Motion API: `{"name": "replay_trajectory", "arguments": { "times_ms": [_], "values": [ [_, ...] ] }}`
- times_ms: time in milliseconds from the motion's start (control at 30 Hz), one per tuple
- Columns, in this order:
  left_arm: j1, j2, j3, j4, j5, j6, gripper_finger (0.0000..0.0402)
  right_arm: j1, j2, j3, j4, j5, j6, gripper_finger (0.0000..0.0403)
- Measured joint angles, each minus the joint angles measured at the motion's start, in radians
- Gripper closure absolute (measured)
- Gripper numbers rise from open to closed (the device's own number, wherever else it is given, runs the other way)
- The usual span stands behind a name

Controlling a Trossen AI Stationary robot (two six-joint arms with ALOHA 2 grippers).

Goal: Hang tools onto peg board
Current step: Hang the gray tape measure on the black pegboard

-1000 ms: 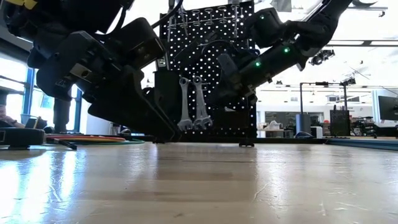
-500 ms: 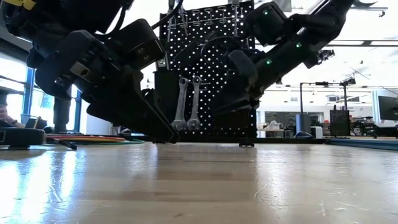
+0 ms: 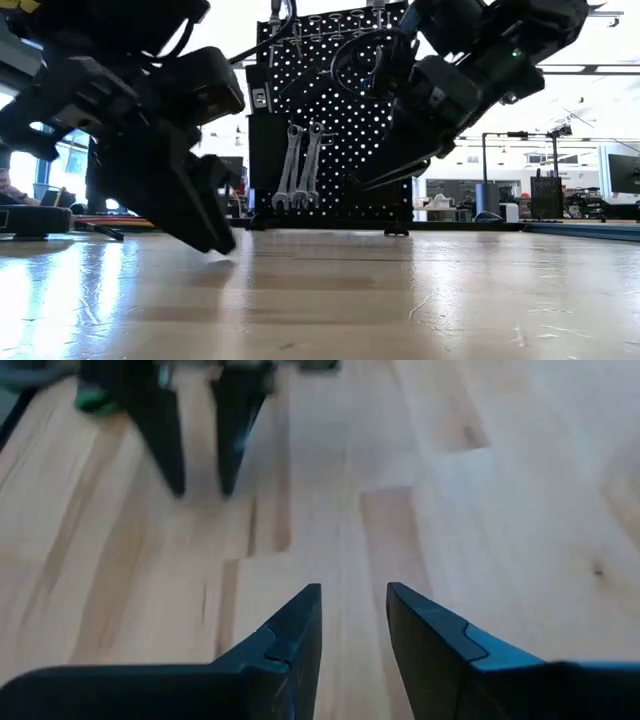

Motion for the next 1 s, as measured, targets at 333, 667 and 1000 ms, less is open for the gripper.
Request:
{"name": "replay_trajectory", "arguments": {
  "times_ms": [333, 667, 1000],
  "values": [
    [-0.003, -0.227, 0.0, -0.394, -0.094, -0.046, 0.0259, 0.074, 0.0, 0.0, -0.053, 0.067, -0.026, 0.0292],
    [0.003, -0.453, 0.0, -1.012, -0.234, -0.17, 0.0259, 0.11, 0.0, 0.0, -0.073, 0.114, -0.024, 0.0292],
    [0.11, -0.526, 0.0, -1.169, -0.181, -0.127, 0.0259, 0.114, 0.0, 0.0, -0.07, 0.135, -0.019, 0.0292]
  ]
}}
